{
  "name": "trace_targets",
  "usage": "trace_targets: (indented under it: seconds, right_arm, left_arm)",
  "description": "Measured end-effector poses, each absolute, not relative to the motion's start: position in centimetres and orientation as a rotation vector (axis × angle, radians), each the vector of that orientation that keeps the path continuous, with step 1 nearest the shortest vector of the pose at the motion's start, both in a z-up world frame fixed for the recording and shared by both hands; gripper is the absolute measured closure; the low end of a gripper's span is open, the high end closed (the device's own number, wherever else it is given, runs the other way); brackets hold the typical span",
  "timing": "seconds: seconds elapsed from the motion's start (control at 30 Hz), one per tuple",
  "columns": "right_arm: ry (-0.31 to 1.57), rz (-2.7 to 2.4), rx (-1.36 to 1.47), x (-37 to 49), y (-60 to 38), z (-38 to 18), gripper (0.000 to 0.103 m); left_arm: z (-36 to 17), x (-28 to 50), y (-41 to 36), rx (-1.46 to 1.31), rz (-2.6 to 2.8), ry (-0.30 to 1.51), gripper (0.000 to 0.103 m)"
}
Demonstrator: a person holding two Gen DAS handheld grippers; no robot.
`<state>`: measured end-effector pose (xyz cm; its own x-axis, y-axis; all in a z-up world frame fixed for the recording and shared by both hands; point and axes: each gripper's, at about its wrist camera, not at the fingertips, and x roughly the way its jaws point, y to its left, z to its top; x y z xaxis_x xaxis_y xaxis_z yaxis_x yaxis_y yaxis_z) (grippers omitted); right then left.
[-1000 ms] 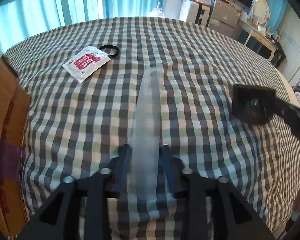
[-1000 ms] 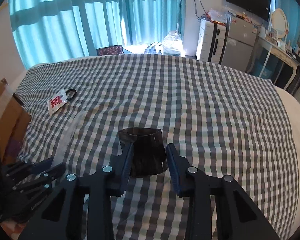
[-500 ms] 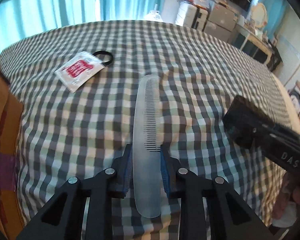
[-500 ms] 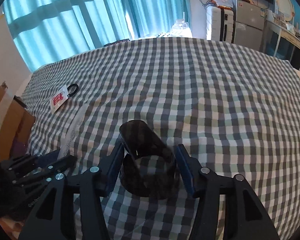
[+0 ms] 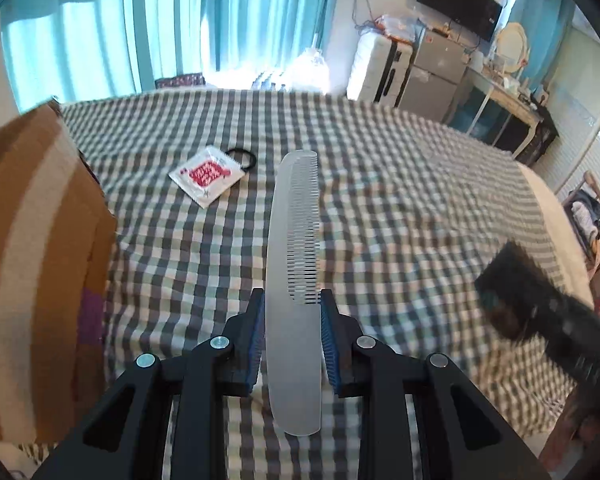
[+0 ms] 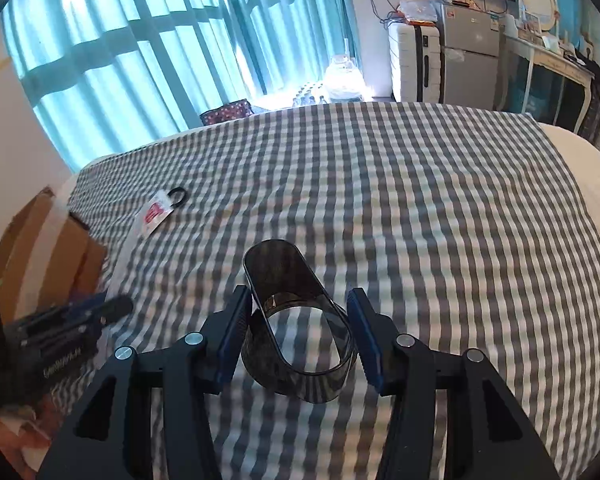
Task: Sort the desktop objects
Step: 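Carry the comb and glasses case into the box and release both grippers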
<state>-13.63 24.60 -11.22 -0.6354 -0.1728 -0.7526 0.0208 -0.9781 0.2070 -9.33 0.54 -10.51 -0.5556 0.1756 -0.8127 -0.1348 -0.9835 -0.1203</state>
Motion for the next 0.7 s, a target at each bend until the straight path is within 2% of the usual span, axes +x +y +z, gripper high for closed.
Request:
trace_targets:
  seconds: [0.33,0.57,0.7]
  right_arm:
    - [-0.289,-2.768,1.127,-6.9,21.8,-4.7,0.054]
    - [-0.285,-2.713,1.032,-6.7,16.7,0.4,0.054]
    - [-0.254,-2.623,0.959,-8.0,10.7,3.2,0.055]
  left_arm:
    - [-1.4,-6.7,-1.1,-1.137,2.745,-0.136,0.077]
    - [6.1,-5.8,-8.6,-0.950,2.896,-0.191,0.077]
    - [7.0,-5.6,-14.6,-0.960,2.997,-0.238,0.077]
